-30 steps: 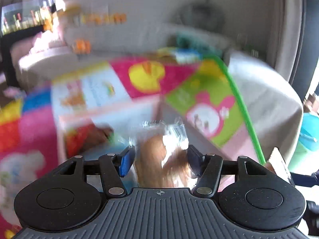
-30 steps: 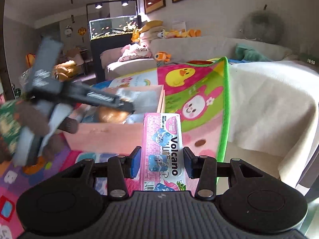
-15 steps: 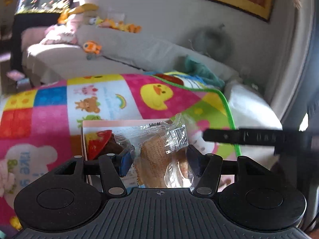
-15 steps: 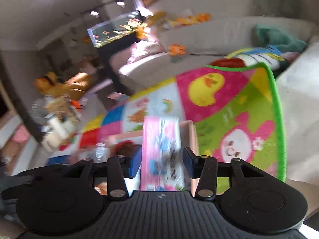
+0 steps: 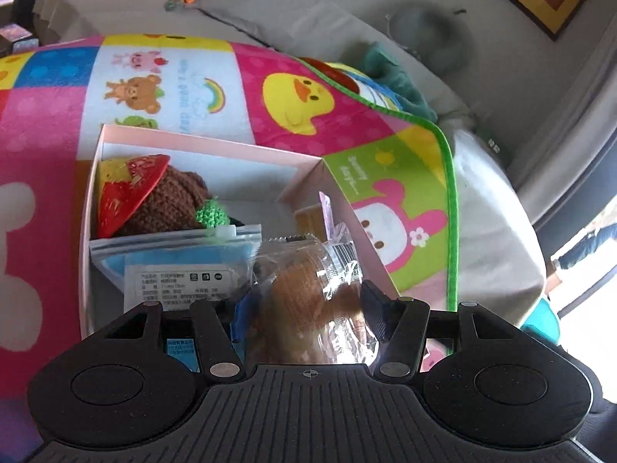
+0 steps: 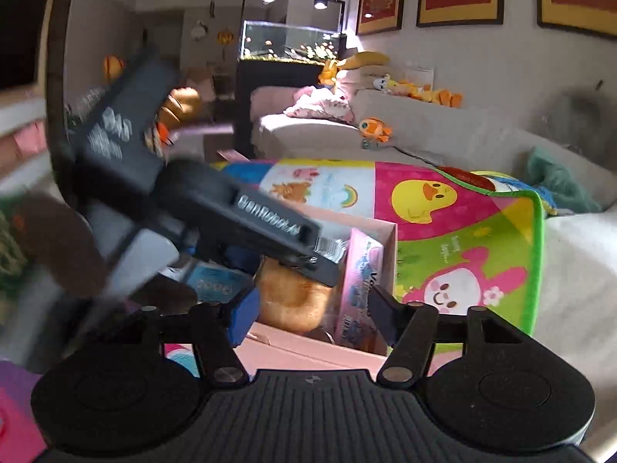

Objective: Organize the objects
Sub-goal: 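Carry the bread roll and candy box to the pink box and release them inside, then move the left tool back toward the loose toys beside the pink box, then grasp the red Hello Kitty toy with the left tool, then drop the Hello Kitty toy in the box with left tool while right tool grasps tissue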

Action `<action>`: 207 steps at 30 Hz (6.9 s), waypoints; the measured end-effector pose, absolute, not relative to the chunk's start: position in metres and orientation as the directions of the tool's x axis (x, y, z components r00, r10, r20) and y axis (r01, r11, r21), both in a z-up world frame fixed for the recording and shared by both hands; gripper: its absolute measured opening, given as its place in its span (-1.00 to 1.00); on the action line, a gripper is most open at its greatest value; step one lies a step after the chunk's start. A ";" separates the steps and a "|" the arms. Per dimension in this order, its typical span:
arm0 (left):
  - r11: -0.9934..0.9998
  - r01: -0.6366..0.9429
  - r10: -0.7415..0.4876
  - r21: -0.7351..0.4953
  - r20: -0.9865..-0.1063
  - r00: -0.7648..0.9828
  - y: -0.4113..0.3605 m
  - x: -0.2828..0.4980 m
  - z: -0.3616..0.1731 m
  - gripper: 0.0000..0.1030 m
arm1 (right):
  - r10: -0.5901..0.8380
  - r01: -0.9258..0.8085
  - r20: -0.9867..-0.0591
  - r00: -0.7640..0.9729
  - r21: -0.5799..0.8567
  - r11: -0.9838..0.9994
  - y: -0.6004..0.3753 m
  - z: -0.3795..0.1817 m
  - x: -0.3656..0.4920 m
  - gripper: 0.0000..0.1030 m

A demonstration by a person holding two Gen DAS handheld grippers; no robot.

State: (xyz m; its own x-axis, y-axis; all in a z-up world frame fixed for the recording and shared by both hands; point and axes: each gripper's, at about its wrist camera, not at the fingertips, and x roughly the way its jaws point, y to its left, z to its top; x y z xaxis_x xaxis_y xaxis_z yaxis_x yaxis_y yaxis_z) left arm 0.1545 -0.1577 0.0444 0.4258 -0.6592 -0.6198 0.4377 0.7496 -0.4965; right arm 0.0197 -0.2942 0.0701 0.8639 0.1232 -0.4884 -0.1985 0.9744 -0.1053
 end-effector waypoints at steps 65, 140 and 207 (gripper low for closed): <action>0.800 0.053 -0.378 -0.597 -0.434 0.818 0.146 0.007 -0.008 -0.06 | 0.301 -0.597 -0.814 0.496 -0.068 0.799 -0.084 0.042 0.057 -0.44; 0.838 0.477 -0.528 -0.264 -0.611 0.590 -0.036 -0.007 0.015 -0.06 | 0.255 -0.023 -0.580 0.774 0.377 0.926 -0.288 0.007 -0.028 1.00; 0.894 0.435 -0.390 -0.107 -0.663 0.639 -0.053 -0.045 0.014 0.20 | 0.164 0.129 -0.550 0.819 0.455 0.881 -0.320 0.004 -0.023 1.00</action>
State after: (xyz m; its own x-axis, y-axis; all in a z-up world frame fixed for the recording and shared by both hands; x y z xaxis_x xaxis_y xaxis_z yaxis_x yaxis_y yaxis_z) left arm -0.0448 -0.0533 0.0139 0.6391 -0.3901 -0.6629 0.4350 0.8941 -0.1069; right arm -0.0228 -0.3204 0.0041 0.8186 0.1641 -0.5505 0.1290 0.8813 0.4545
